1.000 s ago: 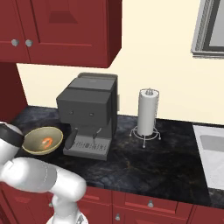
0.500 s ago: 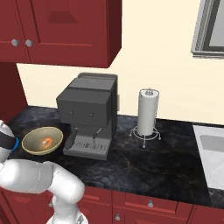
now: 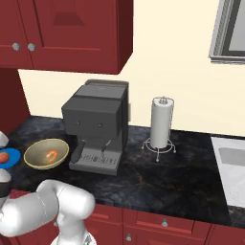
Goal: Remove the peach from the bowl and place it on the small plate. Then place the bowl with only the shrimp in the microwave, close the door, and press the start button to microwave the shrimp.
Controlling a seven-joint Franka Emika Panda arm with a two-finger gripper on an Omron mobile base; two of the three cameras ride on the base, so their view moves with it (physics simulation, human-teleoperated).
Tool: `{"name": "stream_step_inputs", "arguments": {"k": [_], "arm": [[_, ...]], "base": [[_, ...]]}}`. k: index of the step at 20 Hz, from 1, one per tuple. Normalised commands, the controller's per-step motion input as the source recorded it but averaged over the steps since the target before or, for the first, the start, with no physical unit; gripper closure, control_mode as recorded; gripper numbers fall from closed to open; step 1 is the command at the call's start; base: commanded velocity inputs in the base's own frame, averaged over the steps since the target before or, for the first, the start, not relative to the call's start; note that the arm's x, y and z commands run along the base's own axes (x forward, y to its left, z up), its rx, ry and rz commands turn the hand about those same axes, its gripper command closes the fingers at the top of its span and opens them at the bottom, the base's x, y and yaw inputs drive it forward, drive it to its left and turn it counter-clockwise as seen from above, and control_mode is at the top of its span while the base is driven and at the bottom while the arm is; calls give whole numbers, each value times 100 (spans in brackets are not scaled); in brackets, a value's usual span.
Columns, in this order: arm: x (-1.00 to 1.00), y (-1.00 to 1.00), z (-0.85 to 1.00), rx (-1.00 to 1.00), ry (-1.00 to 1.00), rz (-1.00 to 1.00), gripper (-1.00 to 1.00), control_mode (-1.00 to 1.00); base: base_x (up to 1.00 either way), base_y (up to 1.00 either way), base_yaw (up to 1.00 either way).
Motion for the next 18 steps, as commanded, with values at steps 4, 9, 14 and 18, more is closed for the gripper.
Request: {"name": "stream_step_inputs", "arguments": {"k": [4,9,14,18], "arm": [[-54,-92,7,21,-4,-7,-100,-100],[-8,-45,6,1,3,-3,-100,-100],[35,-6,10,-22,23,0,-100,-100],[40,-4,0,-27,21,1,-100,-100]], "base": [[0,0,0],[0,0,0],[0,0,0],[0,0,0]]}}
